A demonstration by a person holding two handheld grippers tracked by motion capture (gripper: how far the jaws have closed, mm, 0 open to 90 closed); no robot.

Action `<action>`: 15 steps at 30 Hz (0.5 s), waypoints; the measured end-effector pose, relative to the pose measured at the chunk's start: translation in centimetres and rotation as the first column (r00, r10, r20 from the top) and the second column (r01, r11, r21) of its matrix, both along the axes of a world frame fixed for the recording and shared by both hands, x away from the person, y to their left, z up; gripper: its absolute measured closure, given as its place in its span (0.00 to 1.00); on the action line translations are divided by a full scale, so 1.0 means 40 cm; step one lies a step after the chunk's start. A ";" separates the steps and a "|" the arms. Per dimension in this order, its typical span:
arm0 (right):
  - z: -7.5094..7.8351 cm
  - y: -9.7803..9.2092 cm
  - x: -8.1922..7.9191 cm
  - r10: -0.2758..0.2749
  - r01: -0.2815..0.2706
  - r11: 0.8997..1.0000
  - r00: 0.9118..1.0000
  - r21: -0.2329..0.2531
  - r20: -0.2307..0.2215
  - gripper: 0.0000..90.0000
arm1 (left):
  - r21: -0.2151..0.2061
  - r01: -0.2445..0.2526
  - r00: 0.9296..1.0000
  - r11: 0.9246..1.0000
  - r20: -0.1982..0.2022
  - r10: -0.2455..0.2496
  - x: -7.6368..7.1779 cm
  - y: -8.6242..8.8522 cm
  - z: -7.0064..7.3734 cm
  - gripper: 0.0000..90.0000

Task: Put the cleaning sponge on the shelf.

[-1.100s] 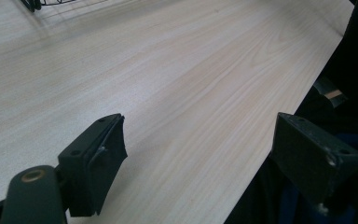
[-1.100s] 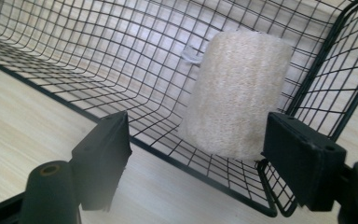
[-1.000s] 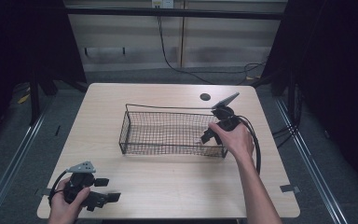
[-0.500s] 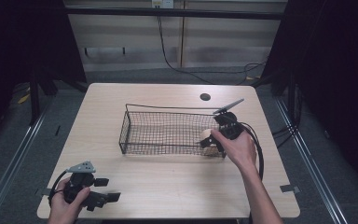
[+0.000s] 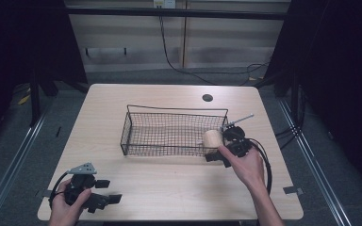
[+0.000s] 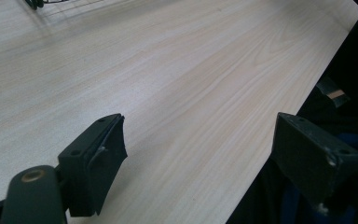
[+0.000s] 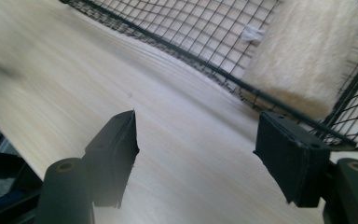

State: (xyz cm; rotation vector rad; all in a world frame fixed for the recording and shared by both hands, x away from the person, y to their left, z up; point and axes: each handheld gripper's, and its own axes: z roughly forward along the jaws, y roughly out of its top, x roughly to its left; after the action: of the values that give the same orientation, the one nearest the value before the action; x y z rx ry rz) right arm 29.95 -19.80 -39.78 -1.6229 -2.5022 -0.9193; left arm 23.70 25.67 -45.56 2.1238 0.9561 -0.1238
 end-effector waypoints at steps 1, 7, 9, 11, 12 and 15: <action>-0.005 -0.002 -0.006 0.001 -0.001 1.000 1.000 0.014 -0.004 0.33 | 0.001 -0.001 1.000 1.000 0.000 0.001 0.000 0.000 0.000 0.19; -0.020 -0.010 -0.031 0.000 0.000 1.000 1.000 0.017 0.013 0.34 | -0.001 0.002 1.000 1.000 -0.003 -0.002 0.000 0.001 0.001 0.19; -0.025 -0.013 -0.053 -0.002 0.002 1.000 1.000 0.016 0.027 0.34 | -0.001 0.002 1.000 1.000 -0.005 -0.002 0.001 0.002 0.001 0.19; -0.029 -0.017 -0.069 -0.010 0.009 1.000 0.999 0.009 0.032 0.34 | -0.001 -0.003 1.000 1.000 -0.001 0.003 0.000 0.000 0.000 0.19; -0.033 -0.019 -0.077 -0.012 0.012 1.000 0.999 0.006 0.031 0.34 | 0.001 -0.001 1.000 1.000 0.000 0.001 0.000 0.000 0.000 0.19; -0.040 -0.023 -0.093 -0.017 0.017 1.000 0.999 0.004 0.037 0.34 | 0.002 0.001 1.000 1.000 -0.001 -0.001 0.000 0.001 0.001 0.19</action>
State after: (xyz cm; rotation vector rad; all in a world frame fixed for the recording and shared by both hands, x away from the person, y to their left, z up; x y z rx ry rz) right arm 26.23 -20.73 -41.37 -1.6435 -2.5132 -0.9644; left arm 23.71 25.70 -45.53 2.1266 0.9563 -0.1244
